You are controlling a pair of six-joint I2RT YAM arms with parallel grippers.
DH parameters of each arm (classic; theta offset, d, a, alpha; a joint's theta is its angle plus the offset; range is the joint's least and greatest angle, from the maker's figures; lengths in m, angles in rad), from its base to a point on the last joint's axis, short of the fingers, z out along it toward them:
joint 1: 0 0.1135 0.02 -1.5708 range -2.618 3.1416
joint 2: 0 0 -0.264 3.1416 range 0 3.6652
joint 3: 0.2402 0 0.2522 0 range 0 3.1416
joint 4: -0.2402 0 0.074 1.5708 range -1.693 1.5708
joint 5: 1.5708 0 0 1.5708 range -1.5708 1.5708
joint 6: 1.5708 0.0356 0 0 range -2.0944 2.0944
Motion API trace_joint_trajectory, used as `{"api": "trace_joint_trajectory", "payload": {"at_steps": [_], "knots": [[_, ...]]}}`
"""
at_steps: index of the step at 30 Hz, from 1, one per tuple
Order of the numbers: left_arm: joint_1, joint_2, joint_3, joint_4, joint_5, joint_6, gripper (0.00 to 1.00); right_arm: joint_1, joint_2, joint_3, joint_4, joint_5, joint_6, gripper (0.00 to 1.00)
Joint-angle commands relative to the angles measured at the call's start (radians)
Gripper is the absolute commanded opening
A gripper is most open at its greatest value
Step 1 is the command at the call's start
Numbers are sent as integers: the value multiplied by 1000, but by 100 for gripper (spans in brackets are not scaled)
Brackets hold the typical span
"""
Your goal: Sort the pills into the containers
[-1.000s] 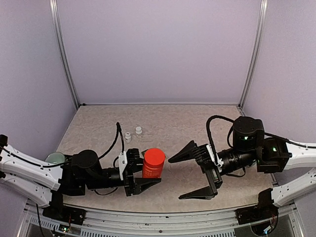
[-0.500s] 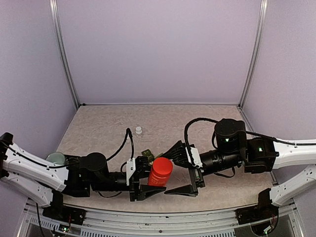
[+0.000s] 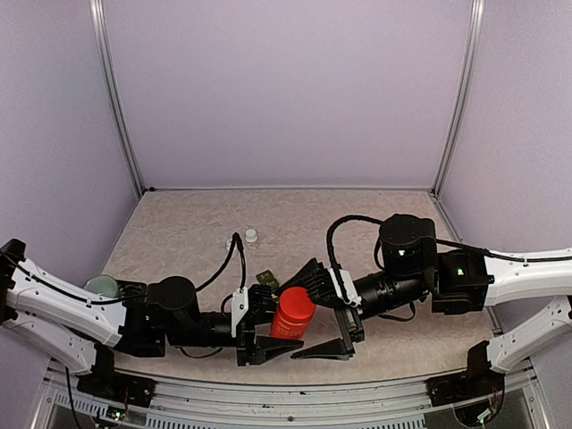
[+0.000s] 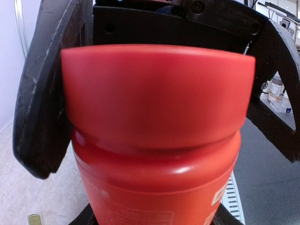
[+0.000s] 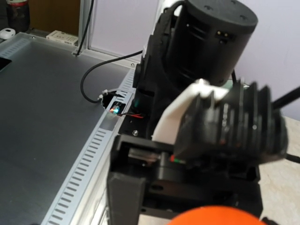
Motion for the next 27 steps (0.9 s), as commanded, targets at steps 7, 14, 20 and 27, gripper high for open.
{"api": "trace_joint_trajectory", "payload": {"at_steps": [7, 14, 20, 27], "knots": [[33, -50, -14, 54, -95, -42, 37, 12, -87, -38, -18, 1, 18, 100], [47, -93, -39, 60, -137, -43, 38, 18, -132, -67, -46, 25, 36, 99], [51, -118, -52, 56, -162, -42, 38, 37, -170, -70, -78, 53, 46, 99], [51, -114, -53, 67, -107, -42, 38, 38, -180, -64, -103, 200, 33, 100]]}}
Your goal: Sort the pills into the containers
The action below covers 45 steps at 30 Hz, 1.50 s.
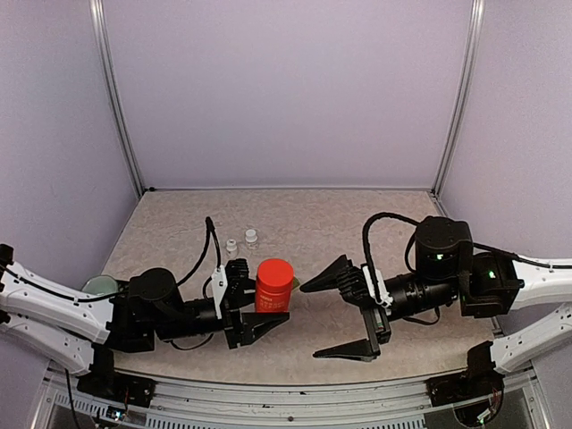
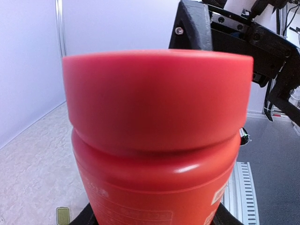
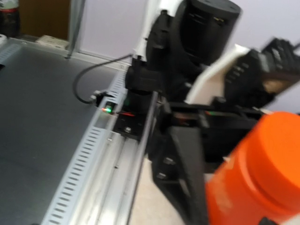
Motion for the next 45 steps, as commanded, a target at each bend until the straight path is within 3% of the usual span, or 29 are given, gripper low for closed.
{"api": "trace_joint_trajectory", "payload": {"at_steps": [1, 9, 22, 45], "knots": [[1, -10, -4, 48, 29, -11, 38, 8, -8, 1, -27, 128, -7, 100], [-15, 34, 23, 41, 116, -2, 38, 7, 49, 45, 41, 214, -83, 100], [-31, 77, 36, 58, 131, -9, 38, 7, 196, 106, 127, -67, -102, 100], [-13, -24, -32, 72, -58, -8, 37, 8, 50, -35, 137, -83, 31, 100]]}}
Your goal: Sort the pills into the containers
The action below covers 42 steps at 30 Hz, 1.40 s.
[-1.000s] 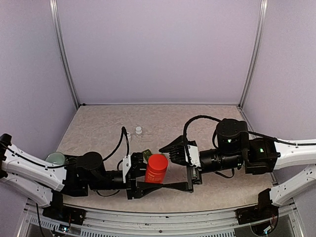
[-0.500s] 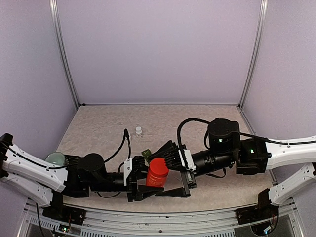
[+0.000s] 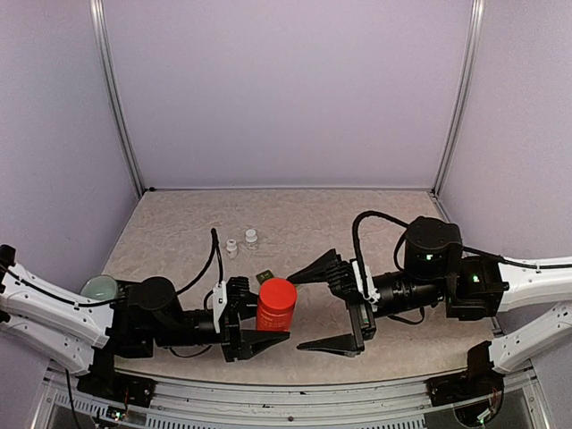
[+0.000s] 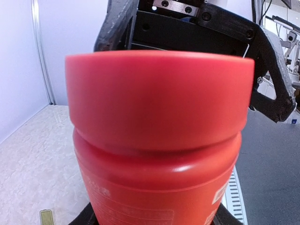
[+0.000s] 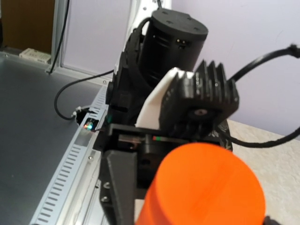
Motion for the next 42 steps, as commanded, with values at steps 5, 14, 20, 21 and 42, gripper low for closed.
{"api": "trace_joint_trajectory", "payload": {"at_steps": [5, 14, 20, 21, 42], "knots": [[23, -52, -10, 47, -168, -23, 37, 17, -44, -28, -54, -111, 55, 99], [23, -35, 12, 17, -1, 0, 37, 17, -121, -12, -100, 38, 14, 100], [19, 35, 84, -44, 238, 23, 37, 13, -59, 93, -190, -12, -86, 100], [17, 46, 95, -53, 266, 26, 37, 12, -43, 110, -205, -39, -101, 100], [9, 100, 141, -106, 394, 39, 37, -28, 61, 185, -251, -321, -70, 71]]}}
